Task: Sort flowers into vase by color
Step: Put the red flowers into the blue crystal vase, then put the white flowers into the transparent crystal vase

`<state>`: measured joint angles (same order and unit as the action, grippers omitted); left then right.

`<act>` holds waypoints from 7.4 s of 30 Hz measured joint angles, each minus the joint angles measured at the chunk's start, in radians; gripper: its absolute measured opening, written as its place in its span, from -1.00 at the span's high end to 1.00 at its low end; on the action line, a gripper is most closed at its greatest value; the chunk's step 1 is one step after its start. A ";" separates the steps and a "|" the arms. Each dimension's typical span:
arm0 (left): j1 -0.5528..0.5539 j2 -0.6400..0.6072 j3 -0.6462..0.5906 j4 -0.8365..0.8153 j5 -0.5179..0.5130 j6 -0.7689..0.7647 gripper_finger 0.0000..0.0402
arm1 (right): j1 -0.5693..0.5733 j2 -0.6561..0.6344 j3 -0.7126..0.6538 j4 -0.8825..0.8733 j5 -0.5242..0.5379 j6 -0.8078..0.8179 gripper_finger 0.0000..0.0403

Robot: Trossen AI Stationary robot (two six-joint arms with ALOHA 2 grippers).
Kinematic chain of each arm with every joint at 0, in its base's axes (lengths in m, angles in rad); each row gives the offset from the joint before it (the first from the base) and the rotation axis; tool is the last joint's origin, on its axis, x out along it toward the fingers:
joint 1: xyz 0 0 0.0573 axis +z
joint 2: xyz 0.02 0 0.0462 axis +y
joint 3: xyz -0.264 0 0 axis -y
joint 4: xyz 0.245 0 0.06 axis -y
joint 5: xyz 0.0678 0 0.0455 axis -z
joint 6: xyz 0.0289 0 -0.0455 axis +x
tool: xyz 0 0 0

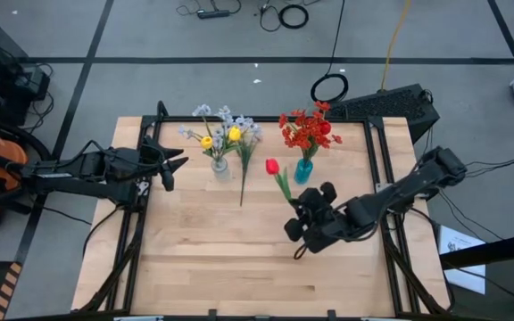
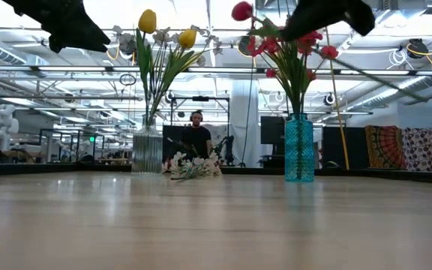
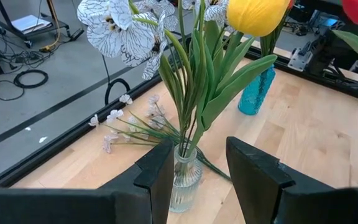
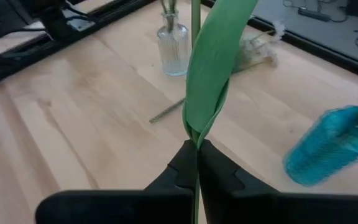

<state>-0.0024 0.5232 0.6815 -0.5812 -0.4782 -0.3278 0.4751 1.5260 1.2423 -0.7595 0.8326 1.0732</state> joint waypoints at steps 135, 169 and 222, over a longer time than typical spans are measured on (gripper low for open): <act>0.039 1.194 0.418 0.123 0.398 -0.740 0.49 | -0.664 -0.775 -0.252 -0.242 -0.630 -0.536 0.42; 0.047 1.354 0.419 0.093 0.416 -0.737 0.96 | -0.664 -0.775 -0.252 -0.242 -0.625 -0.516 0.42; -0.071 1.245 0.417 -0.123 0.567 -0.444 0.25 | -0.663 -0.774 -0.252 -0.256 -0.624 -0.518 0.42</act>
<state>-0.0735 1.7683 1.0981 -0.7040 0.0888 -0.7718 -0.1883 0.7517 0.9901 -1.0157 0.2085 0.5549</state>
